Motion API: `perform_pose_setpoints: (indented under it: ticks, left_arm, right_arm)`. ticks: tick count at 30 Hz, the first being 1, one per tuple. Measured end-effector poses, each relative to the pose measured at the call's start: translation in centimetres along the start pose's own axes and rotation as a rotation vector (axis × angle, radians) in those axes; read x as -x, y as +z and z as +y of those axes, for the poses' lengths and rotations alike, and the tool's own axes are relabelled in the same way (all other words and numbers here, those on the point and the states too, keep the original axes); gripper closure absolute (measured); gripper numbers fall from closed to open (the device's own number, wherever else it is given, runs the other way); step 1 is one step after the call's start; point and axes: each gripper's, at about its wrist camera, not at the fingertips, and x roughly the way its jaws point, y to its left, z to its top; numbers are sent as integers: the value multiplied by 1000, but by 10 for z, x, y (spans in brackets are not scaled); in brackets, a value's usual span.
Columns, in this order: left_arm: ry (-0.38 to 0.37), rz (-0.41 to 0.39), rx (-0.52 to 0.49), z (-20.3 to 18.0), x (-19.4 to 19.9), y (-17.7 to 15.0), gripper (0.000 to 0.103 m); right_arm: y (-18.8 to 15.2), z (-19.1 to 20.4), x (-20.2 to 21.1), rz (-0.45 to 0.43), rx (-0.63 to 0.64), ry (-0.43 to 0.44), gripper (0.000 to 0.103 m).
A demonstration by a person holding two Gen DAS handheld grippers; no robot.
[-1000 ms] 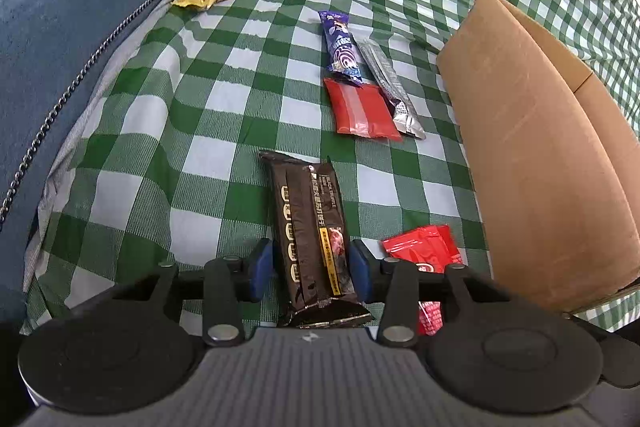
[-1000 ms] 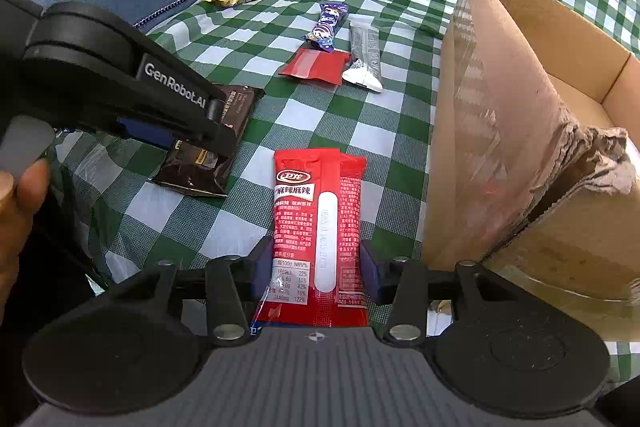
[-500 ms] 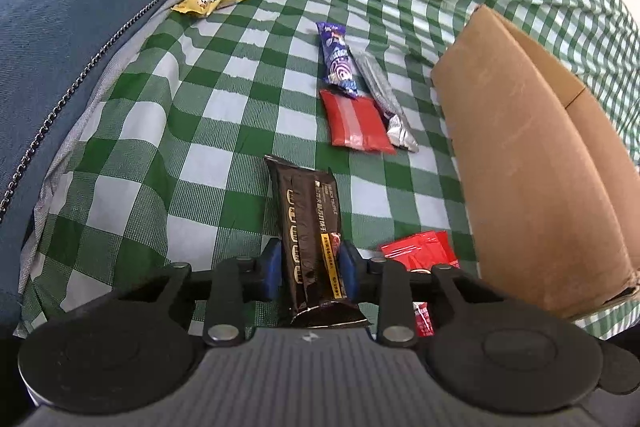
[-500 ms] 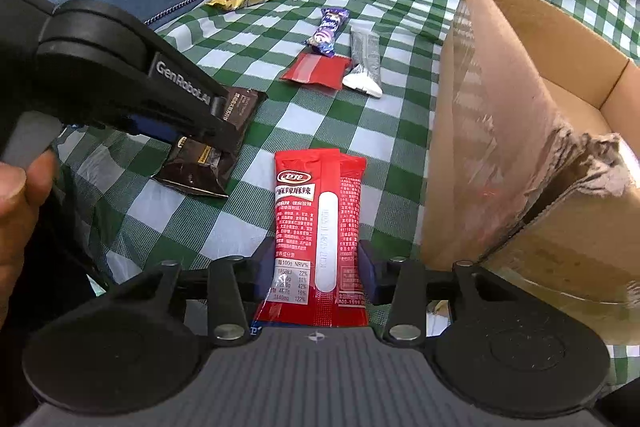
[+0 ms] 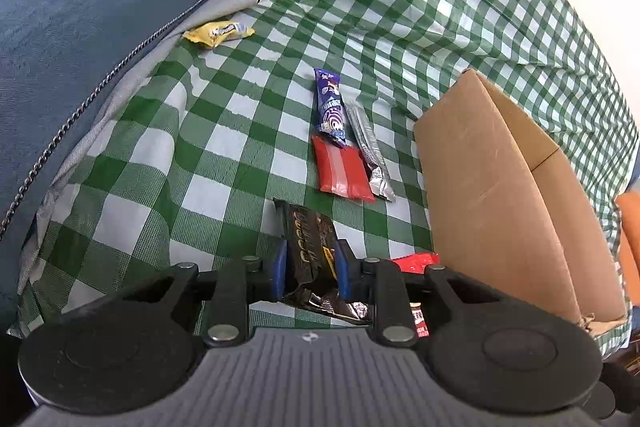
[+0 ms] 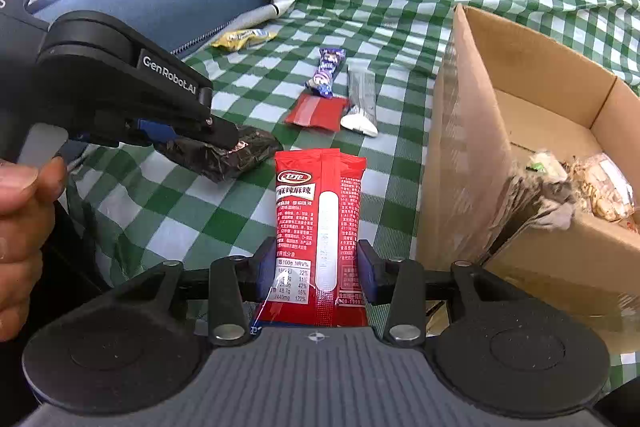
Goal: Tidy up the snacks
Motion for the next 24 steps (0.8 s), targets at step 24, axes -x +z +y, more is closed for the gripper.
perform_pose_setpoints:
  ticks: [24]
  left_arm:
    - [123,88,-198,-26,-39,-14,52]
  right_arm:
    - [-8,-4,-16,116,-21,-11,59]
